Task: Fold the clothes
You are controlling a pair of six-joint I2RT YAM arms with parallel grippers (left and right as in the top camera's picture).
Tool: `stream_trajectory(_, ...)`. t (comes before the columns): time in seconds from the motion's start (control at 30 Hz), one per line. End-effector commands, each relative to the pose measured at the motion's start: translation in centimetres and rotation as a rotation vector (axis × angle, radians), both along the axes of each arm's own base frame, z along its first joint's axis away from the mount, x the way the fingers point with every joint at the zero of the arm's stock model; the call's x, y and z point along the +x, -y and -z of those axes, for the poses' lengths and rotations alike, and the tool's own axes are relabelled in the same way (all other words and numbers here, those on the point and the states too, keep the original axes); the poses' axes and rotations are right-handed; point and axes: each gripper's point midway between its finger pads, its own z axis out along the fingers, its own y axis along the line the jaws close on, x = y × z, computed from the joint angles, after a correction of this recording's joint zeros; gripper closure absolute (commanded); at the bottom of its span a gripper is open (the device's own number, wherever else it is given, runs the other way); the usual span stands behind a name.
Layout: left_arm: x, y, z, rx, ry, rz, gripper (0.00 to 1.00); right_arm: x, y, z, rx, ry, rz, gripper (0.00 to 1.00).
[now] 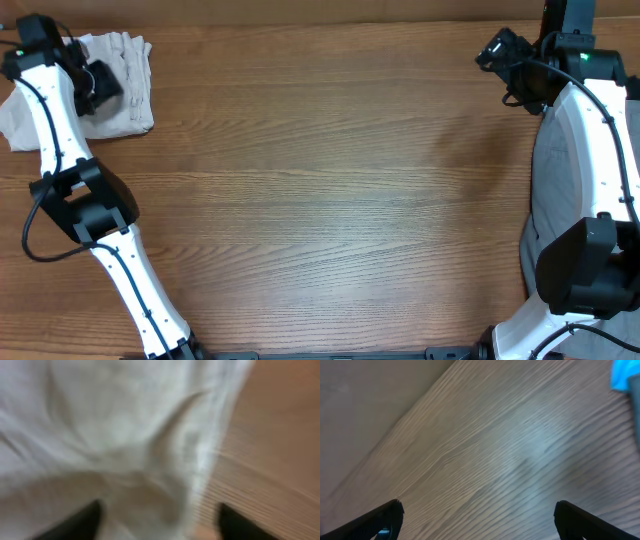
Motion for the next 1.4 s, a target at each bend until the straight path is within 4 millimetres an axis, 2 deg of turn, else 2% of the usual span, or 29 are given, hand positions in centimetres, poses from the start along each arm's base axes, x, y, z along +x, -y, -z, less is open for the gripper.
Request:
stream_trajectory(0.0,0.6,3.9,-12.7,-0.068,0.264,0.092,0.0,-0.2,-2.4,-3.9,0.125,0.085,-0.084,0.0)
stream_trajectory(0.1,0.2,4.9,-14.9,-0.096,0.304,0.115,0.0,-2.4,-2.6,-6.1,0.14,0.091,-0.089,0.0)
stream_trajectory(0.17,0.1,5.5,-15.3,-0.126,0.315,0.122,0.0,-4.4,-2.0,-7.3,0.105,0.077,-0.059,0.0)
stream_trajectory(0.33,0.2,5.4,-15.0,-0.13,0.306,0.108,0.0,-10.5,-0.1,-10.7,-0.021,0.056,0.038,0.0)
stream_trajectory(0.47,0.2,5.4,-14.9,-0.13,0.306,0.108,0.0,-14.6,-0.8,-13.1,-0.02,0.072,0.031,0.0)
stream_trajectory(0.57,0.2,5.4,-14.9,-0.13,0.306,0.108,0.0,-18.1,-2.1,-13.6,0.012,0.036,0.004,0.0)
stream_trajectory(0.7,0.2,5.4,-14.9,-0.13,0.306,0.108,0.0,-21.2,-3.1,-13.6,0.051,-0.013,-0.02,0.0)
stream_trajectory(1.03,0.2,5.4,-14.9,-0.13,0.306,0.108,0.0,-23.7,-3.7,-12.4,0.058,-0.11,-0.055,0.0)
stream_trajectory(1.13,0.2,5.4,-14.9,-0.13,0.306,0.108,0.0,-22.7,-3.5,-13.2,0.047,-0.052,-0.058,0.0)
stream_trajectory(1.23,0.2,5.4,-14.9,-0.13,0.306,0.108,0.0,-20.4,-3.0,-14.5,-0.009,0.068,-0.063,0.0)
stream_trajectory(1.37,0.2,5.4,-14.9,-0.131,0.306,0.109,0.0,-18.5,-4.2,-16.3,-0.133,0.277,-0.213,0.0)
